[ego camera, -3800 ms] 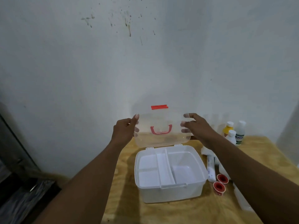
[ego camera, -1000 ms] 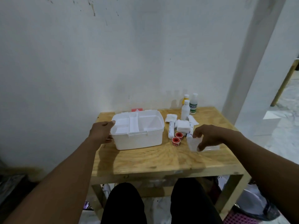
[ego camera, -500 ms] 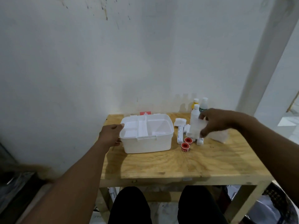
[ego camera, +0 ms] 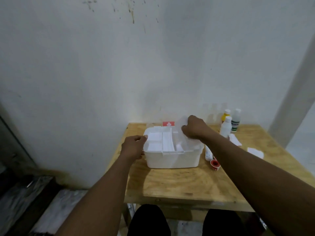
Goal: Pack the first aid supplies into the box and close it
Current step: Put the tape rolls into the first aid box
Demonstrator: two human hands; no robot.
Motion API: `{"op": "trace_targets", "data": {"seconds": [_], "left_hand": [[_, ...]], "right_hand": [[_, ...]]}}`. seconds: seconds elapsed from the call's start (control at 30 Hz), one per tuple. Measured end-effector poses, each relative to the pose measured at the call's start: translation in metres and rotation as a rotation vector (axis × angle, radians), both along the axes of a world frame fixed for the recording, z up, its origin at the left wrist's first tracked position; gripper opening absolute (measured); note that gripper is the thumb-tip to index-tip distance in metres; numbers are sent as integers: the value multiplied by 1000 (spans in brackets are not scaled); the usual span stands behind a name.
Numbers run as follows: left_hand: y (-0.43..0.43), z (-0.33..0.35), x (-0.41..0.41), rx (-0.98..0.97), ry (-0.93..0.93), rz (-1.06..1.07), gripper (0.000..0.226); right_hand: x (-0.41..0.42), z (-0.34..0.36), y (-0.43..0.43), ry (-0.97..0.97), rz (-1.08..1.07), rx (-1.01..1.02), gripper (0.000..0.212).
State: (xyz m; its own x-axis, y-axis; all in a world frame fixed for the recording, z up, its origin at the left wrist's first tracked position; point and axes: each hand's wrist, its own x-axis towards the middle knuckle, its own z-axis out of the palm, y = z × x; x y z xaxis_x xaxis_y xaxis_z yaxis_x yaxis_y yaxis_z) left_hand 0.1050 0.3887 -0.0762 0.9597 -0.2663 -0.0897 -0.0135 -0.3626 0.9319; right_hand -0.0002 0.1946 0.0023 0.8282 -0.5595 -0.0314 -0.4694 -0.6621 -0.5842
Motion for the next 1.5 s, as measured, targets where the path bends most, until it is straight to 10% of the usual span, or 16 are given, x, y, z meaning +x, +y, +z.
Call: {"op": "trace_targets", "data": {"seconds": [0.77,1.5], "left_hand": [[2,1,0,3,-45,-11,38],[0,0,-2,-9,-36,1,35]], "right_hand": [[25,-27,13,435,61,-139,42],[48,-47,17,58,-185,781,51]]}}
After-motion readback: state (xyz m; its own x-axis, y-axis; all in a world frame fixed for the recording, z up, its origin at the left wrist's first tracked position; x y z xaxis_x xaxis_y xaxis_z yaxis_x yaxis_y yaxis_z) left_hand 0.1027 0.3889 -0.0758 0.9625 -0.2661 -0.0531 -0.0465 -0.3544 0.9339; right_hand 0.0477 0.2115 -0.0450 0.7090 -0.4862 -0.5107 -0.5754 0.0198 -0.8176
